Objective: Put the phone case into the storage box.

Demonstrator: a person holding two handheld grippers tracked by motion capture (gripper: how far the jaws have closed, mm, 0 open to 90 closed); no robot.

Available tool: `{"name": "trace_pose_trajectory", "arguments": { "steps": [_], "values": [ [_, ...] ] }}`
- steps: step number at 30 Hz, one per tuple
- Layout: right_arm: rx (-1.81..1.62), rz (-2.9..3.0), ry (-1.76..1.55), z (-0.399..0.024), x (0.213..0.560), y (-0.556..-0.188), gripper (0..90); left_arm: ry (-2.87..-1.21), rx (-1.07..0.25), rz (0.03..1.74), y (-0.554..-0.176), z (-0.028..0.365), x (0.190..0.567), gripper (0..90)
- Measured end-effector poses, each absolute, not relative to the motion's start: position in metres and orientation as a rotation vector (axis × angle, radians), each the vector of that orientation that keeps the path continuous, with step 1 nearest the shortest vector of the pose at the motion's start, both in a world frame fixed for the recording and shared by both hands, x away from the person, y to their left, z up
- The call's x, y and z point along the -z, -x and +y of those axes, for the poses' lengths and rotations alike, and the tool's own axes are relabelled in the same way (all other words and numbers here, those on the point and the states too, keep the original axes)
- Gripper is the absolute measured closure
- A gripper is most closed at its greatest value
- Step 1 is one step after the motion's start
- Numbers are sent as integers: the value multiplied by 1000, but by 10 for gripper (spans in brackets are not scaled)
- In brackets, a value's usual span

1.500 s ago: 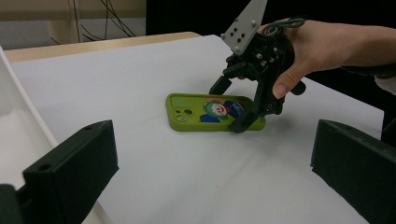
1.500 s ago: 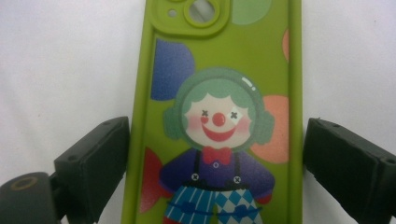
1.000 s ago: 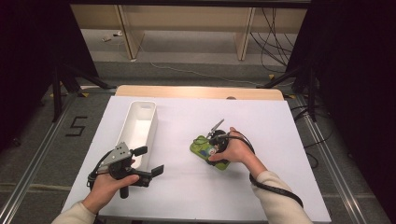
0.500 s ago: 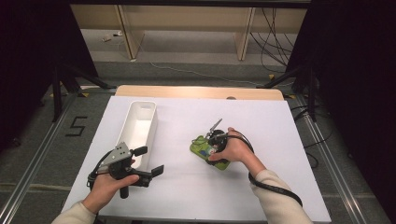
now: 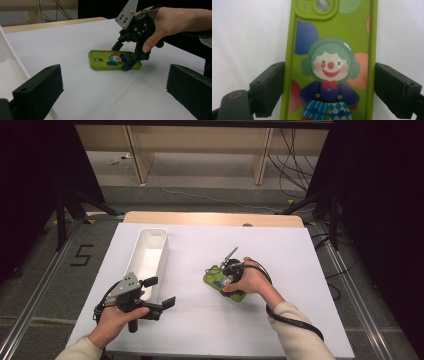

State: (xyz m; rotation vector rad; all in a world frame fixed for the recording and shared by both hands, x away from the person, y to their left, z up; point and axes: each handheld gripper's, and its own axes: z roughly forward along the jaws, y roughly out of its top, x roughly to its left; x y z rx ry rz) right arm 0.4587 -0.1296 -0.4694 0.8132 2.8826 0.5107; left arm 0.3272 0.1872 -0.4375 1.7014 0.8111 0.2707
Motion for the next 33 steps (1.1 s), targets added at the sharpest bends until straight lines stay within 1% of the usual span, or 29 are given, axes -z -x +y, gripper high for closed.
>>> {"name": "trace_pose_trajectory", "arguments": {
  "steps": [21, 33],
  "values": [
    [-524, 2876, -843, -130, 467, -458, 167, -1701, -270, 814, -327, 187, 438, 3],
    [-599, 2843, -838, -131, 457, -452, 168, -1704, -271, 813, -327, 187, 438, 4]
  ]
}}
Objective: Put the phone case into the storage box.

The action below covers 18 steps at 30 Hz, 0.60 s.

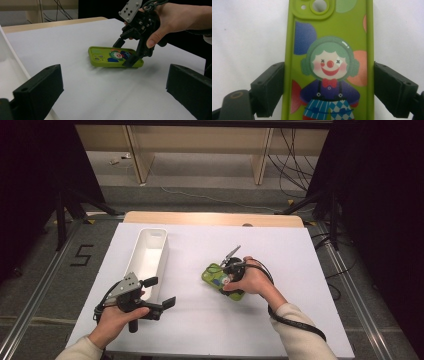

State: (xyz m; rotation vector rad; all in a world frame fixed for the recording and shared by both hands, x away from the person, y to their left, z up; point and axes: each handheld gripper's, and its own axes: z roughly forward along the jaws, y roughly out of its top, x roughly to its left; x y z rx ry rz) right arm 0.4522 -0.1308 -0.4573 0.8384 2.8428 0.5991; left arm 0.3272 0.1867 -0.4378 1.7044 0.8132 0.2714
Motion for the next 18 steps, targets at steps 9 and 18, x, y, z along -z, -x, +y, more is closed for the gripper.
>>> {"name": "trace_pose_trajectory", "arguments": {
  "steps": [9, 18],
  "values": [
    [-690, 2798, -856, -137, 448, -445, 168, -1706, -274, 814, -327, 186, 438, 6],
    [-814, 2719, -844, -145, 439, -435, 169, -1706, -278, 818, -327, 186, 438, 6]
  ]
}}
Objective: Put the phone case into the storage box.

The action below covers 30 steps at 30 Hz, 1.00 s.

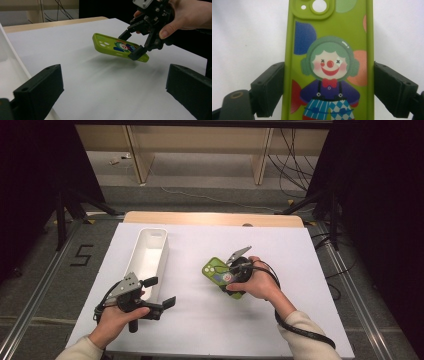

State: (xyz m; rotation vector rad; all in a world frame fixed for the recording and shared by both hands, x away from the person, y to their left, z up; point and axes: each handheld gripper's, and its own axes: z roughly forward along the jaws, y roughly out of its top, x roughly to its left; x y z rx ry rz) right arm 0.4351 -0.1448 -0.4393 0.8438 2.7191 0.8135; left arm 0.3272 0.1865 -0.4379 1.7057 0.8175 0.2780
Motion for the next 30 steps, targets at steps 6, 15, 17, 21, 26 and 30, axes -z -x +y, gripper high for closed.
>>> {"name": "trace_pose_trajectory", "arguments": {
  "steps": [6, 15, 17, 21, 26, 30],
  "values": [
    [-896, 2670, -825, -148, 434, -426, 169, -1707, -278, 817, -327, 187, 438, 6],
    [-986, 2609, -784, -150, 427, -406, 168, -1706, -279, 820, -328, 186, 438, 6],
    [-1003, 2597, -772, -150, 427, -401, 169, -1707, -280, 819, -328, 186, 438, 6],
    [-1052, 2568, -762, -150, 426, -393, 168, -1707, -281, 820, -327, 186, 438, 6],
    [-1074, 2559, -758, -153, 426, -389, 168, -1707, -283, 821, -327, 186, 438, 6],
    [-1092, 2537, -767, -156, 424, -387, 168, -1707, -283, 821, -327, 186, 438, 6]
  ]
}}
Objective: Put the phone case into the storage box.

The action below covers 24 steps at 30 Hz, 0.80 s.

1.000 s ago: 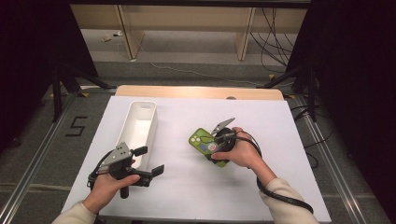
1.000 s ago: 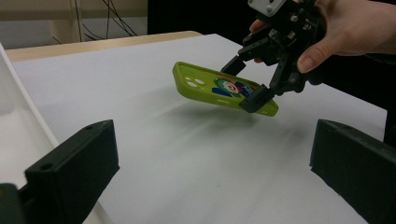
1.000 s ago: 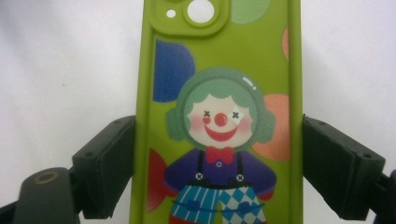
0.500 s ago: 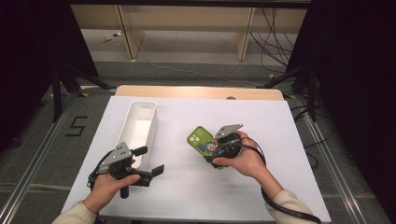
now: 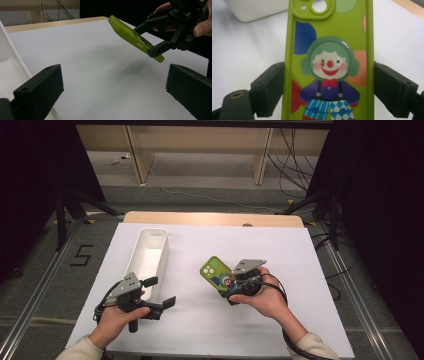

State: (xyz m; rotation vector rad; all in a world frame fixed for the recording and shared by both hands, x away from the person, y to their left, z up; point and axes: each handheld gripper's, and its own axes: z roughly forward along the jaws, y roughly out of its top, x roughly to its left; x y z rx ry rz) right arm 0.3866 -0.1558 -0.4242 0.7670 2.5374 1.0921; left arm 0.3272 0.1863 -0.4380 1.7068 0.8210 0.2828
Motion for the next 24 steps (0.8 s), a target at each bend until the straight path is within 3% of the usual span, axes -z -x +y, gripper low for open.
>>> {"name": "trace_pose_trajectory", "arguments": {
  "steps": [24],
  "values": [
    [-1233, 2428, -789, -165, 422, -370, 168, -1708, -285, 821, -327, 186, 438, 9]
  ]
}}
